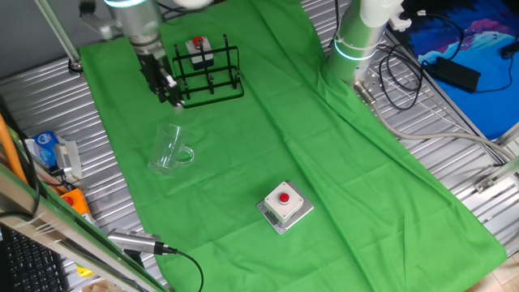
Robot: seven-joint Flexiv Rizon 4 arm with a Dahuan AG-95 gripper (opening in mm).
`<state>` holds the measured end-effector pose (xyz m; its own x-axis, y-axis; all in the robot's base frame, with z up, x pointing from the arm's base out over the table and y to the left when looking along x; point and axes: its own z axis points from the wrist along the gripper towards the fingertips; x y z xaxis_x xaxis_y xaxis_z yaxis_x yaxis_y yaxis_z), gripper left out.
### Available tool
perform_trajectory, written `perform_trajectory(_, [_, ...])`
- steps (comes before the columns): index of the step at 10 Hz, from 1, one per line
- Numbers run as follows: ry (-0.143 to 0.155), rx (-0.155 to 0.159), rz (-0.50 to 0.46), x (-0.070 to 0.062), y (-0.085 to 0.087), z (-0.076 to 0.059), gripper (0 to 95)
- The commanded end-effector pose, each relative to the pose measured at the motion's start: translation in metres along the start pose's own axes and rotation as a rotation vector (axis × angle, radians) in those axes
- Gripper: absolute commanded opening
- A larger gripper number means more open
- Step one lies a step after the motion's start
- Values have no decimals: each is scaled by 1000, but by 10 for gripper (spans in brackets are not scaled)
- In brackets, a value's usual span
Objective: Take the cup off the cup rack
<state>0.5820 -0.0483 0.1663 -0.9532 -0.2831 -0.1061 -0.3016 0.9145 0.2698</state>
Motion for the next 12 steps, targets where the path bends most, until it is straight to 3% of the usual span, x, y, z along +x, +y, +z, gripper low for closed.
perform_trajectory(1, [1, -5, -34, -2, 0, -2, 570])
perform_trajectory(3, [37, 34, -61, -2, 0, -2, 570])
perform_trajectory(4, [60, 70, -111, -2, 0, -2, 570])
perform_trajectory(5, [67, 79, -143, -2, 0, -2, 570])
perform_trajectory(8, [84, 71, -173, -3, 3, 1, 570])
perform_trajectory(10, [111, 45, -197, -3, 3, 1, 570])
perform_trajectory(12, [110, 38, -253, -3, 3, 1, 570])
